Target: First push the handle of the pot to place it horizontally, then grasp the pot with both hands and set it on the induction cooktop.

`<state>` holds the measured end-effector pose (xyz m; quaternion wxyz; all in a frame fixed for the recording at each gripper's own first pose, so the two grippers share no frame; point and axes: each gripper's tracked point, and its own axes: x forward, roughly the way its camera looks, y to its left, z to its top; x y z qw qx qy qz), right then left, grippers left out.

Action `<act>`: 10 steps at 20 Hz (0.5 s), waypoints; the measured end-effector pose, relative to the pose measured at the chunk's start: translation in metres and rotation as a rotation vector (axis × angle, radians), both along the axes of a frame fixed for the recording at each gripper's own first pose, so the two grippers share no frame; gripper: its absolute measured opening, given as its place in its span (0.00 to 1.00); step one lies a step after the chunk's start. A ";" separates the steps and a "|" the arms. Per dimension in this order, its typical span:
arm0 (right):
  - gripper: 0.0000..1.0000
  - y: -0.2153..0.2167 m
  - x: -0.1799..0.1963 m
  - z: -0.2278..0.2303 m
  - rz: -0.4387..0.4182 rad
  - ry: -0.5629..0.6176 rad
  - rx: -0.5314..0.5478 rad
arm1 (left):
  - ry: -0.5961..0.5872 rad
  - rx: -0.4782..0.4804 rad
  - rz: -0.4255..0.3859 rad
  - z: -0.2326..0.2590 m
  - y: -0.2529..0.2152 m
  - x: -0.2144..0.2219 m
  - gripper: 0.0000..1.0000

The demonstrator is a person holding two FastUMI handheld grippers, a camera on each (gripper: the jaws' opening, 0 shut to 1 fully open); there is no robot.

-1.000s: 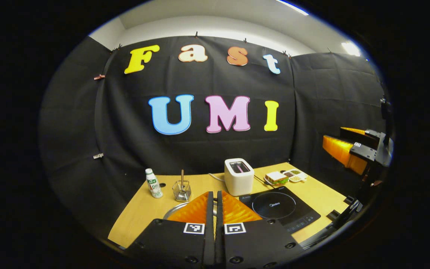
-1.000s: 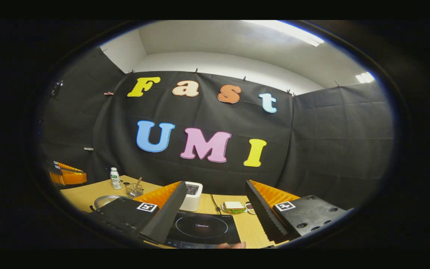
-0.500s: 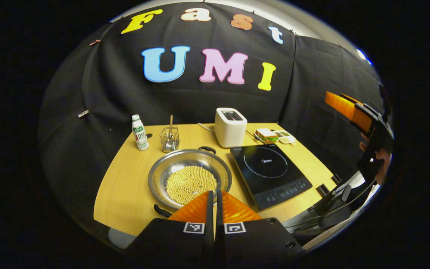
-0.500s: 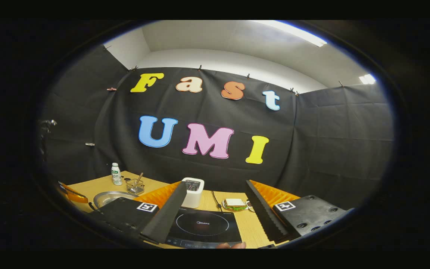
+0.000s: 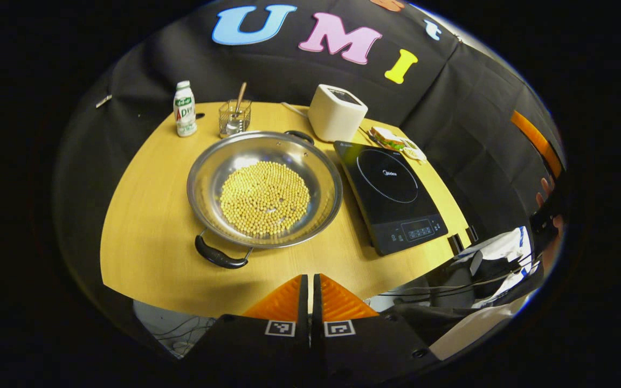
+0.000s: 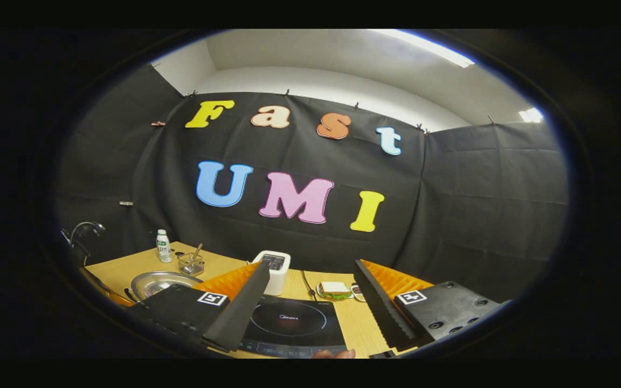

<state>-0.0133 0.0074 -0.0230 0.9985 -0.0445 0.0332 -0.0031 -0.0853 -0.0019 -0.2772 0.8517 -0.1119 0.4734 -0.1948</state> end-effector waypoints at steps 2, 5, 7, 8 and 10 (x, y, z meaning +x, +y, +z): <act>0.98 0.000 0.000 -0.002 0.001 0.004 -0.006 | 0.050 -0.007 0.003 -0.013 0.009 0.006 0.05; 0.98 -0.002 0.000 -0.003 -0.004 0.005 -0.019 | 0.099 0.025 0.000 -0.034 0.022 0.017 0.05; 0.98 -0.004 0.001 -0.005 -0.012 0.011 -0.016 | 0.136 0.055 0.006 -0.049 0.029 0.021 0.05; 0.98 -0.006 0.002 -0.006 -0.020 0.014 -0.014 | 0.151 0.056 0.008 -0.055 0.030 0.025 0.05; 0.98 -0.008 0.004 -0.009 -0.028 0.023 -0.012 | 0.180 0.040 0.004 -0.060 0.026 0.029 0.05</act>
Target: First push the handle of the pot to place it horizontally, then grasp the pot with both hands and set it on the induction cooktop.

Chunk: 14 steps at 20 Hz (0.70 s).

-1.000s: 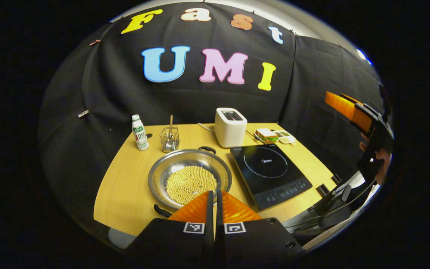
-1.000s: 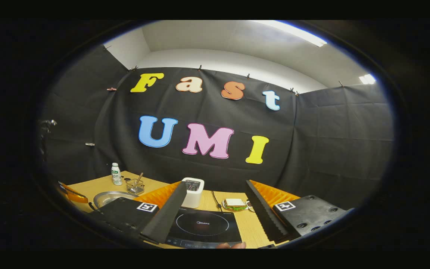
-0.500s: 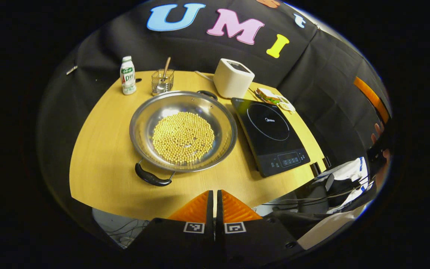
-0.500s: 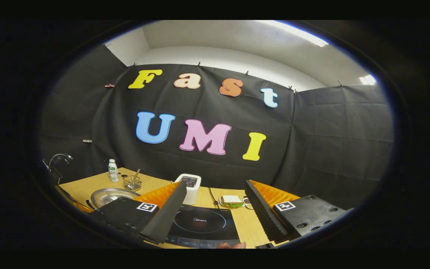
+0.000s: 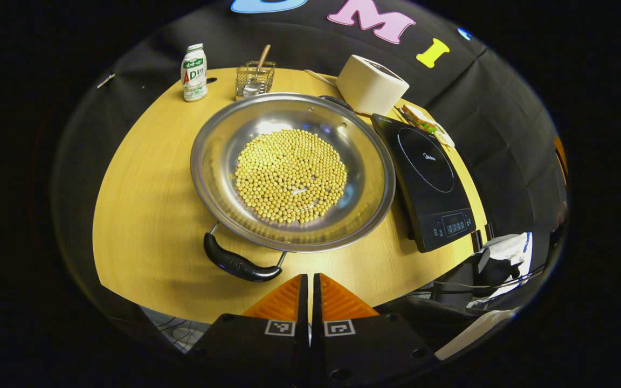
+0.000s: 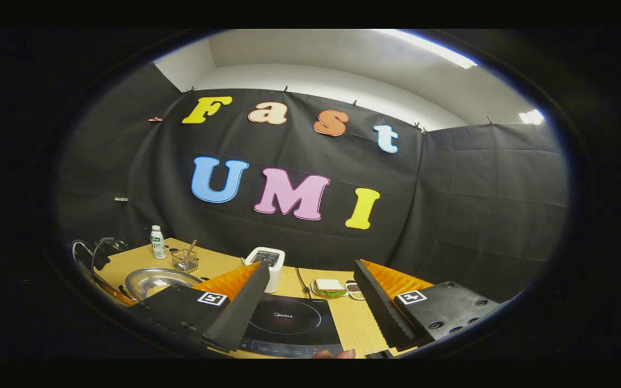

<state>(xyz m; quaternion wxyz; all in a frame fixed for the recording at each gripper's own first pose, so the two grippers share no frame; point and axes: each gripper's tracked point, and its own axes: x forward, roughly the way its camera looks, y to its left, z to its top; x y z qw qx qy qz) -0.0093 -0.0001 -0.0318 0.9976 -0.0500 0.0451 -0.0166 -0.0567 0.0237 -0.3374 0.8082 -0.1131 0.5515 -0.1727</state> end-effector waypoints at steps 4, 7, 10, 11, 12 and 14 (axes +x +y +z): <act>0.98 -0.002 0.005 -0.001 -0.008 -0.003 -0.009 | 0.029 0.031 -0.017 -0.015 0.004 0.011 0.05; 0.98 -0.005 0.009 -0.004 -0.012 0.002 -0.009 | 0.029 0.037 -0.031 -0.015 0.004 0.013 0.05; 0.98 -0.005 0.012 -0.007 -0.012 0.008 -0.009 | 0.023 0.067 -0.039 -0.016 0.013 0.014 0.05; 0.98 -0.005 0.014 -0.008 -0.011 0.009 -0.009 | 0.023 0.075 -0.038 -0.017 0.017 0.015 0.05; 0.98 -0.006 0.015 -0.008 -0.011 0.010 -0.010 | 0.022 0.080 -0.033 -0.018 0.023 0.016 0.05; 0.98 -0.006 0.016 -0.011 -0.011 0.014 -0.011 | 0.023 0.089 -0.014 -0.019 0.034 0.019 0.05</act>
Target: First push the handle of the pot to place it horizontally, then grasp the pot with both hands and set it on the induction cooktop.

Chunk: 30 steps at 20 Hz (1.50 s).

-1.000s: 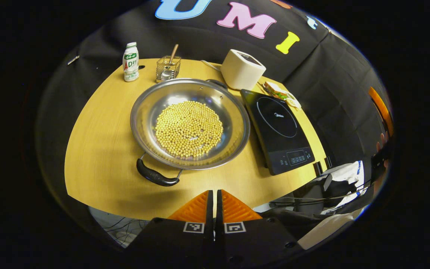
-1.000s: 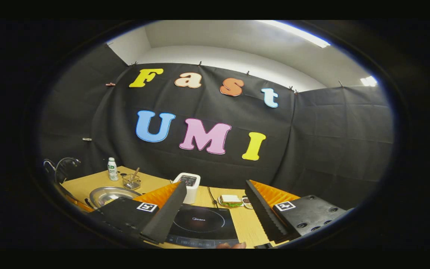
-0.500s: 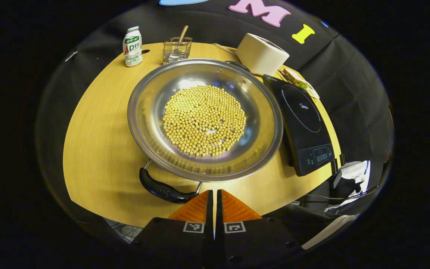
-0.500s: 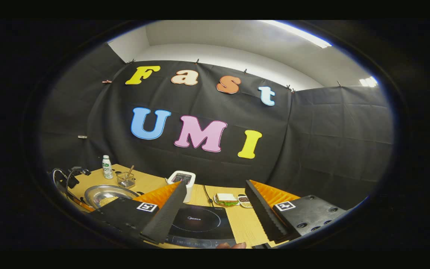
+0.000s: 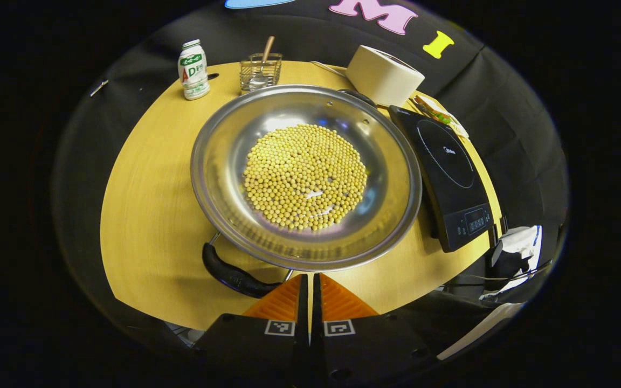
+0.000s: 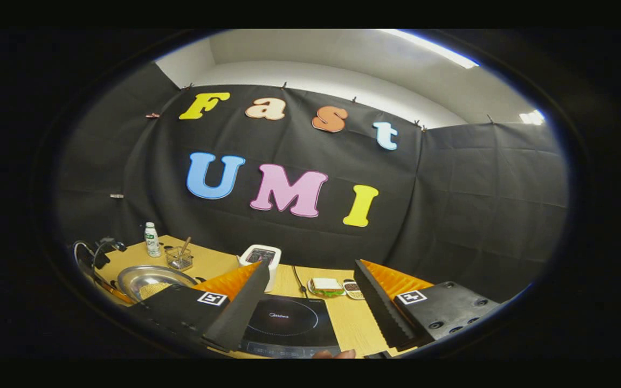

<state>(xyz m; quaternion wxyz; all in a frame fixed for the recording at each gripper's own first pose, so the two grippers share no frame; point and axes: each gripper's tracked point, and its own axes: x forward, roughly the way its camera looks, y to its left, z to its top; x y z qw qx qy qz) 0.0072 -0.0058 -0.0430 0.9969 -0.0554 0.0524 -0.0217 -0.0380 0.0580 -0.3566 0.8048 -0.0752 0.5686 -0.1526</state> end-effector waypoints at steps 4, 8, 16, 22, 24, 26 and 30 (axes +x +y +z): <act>0.98 -0.001 0.002 -0.002 -0.002 0.006 -0.007 | -0.009 0.013 0.035 -0.007 0.026 0.015 0.05; 0.98 -0.001 0.001 -0.001 -0.009 0.008 -0.011 | -0.018 0.049 0.060 -0.013 0.052 0.026 0.05; 0.98 -0.001 -0.002 -0.001 -0.019 0.018 -0.019 | -0.036 0.102 0.133 -0.020 0.098 0.053 0.05; 0.98 -0.003 -0.010 0.001 -0.027 0.027 -0.033 | -0.044 0.103 0.203 -0.026 0.123 0.079 0.05; 0.98 -0.006 -0.018 0.000 -0.034 0.032 -0.037 | -0.049 0.103 0.229 -0.026 0.131 0.092 0.05; 0.98 -0.008 -0.021 -0.002 -0.041 0.040 -0.041 | -0.057 0.107 0.248 -0.027 0.138 0.103 0.05; 0.98 -0.011 -0.025 -0.004 -0.056 0.053 -0.050 | -0.072 0.120 0.267 -0.030 0.148 0.123 0.05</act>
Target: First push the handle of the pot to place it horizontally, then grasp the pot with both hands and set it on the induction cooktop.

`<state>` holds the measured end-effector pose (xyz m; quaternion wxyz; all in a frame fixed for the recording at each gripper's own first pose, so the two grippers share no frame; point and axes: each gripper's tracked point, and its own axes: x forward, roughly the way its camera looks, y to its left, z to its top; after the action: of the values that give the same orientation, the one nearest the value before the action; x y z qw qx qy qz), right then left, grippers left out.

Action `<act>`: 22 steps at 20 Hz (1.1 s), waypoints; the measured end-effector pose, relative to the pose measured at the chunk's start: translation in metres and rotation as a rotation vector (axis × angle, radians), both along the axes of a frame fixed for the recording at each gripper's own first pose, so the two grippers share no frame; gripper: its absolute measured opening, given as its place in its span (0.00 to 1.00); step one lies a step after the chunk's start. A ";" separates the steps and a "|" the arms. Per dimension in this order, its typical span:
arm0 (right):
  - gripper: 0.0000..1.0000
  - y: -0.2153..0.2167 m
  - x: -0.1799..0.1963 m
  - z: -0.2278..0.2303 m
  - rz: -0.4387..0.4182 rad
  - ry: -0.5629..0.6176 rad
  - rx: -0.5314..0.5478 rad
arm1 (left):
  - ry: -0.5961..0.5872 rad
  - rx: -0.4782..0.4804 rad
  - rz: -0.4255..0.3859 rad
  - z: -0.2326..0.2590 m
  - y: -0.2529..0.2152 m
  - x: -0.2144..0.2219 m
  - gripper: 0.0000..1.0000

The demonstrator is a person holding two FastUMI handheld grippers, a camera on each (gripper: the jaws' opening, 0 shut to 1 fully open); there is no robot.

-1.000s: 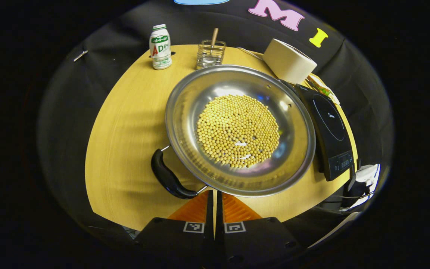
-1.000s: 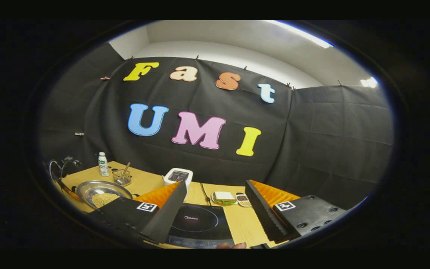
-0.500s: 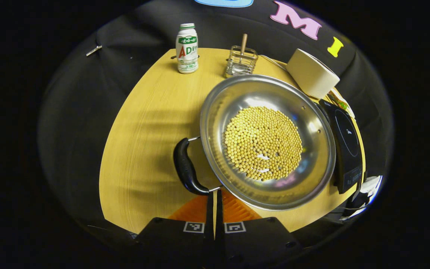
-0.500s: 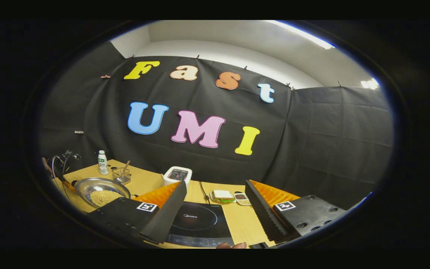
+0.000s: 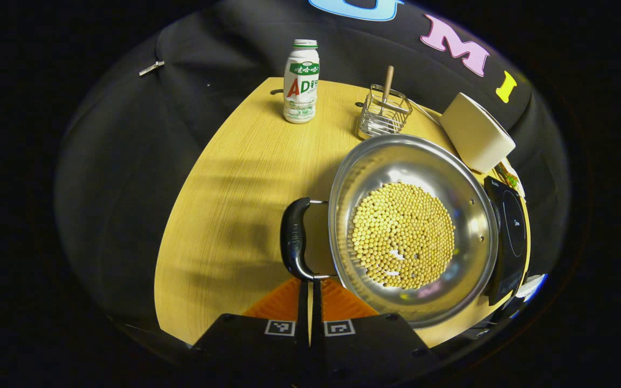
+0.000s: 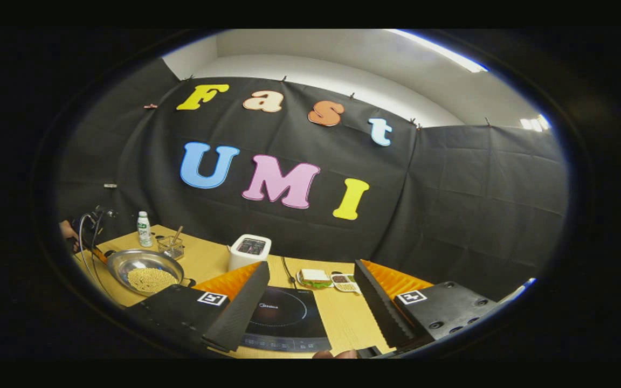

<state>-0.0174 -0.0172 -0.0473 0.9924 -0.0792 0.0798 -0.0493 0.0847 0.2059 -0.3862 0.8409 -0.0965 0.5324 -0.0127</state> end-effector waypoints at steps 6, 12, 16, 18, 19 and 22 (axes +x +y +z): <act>0.98 0.005 -0.002 -0.004 0.001 0.013 -0.013 | -0.010 0.022 0.000 -0.004 0.007 0.013 0.05; 0.98 0.022 0.007 -0.014 0.041 0.039 0.002 | -0.069 0.064 0.052 0.002 0.019 0.000 0.05; 0.98 0.044 0.015 -0.031 0.090 0.080 0.018 | -0.146 0.073 0.073 0.016 0.028 -0.016 0.05; 0.98 0.059 0.021 -0.037 0.126 0.096 0.026 | -0.225 0.079 0.083 0.030 0.032 -0.018 0.06; 0.98 0.067 0.025 -0.041 0.144 0.103 0.033 | -0.269 0.070 0.075 0.040 0.031 -0.018 0.09; 0.98 0.096 0.038 -0.055 0.194 0.140 0.075 | -0.390 0.013 0.034 0.070 0.019 -0.018 0.48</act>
<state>0.0211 0.0784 -0.1024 0.9868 -0.0526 0.1428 0.0554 0.0668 0.2252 -0.3159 0.9287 -0.0959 0.3580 -0.0135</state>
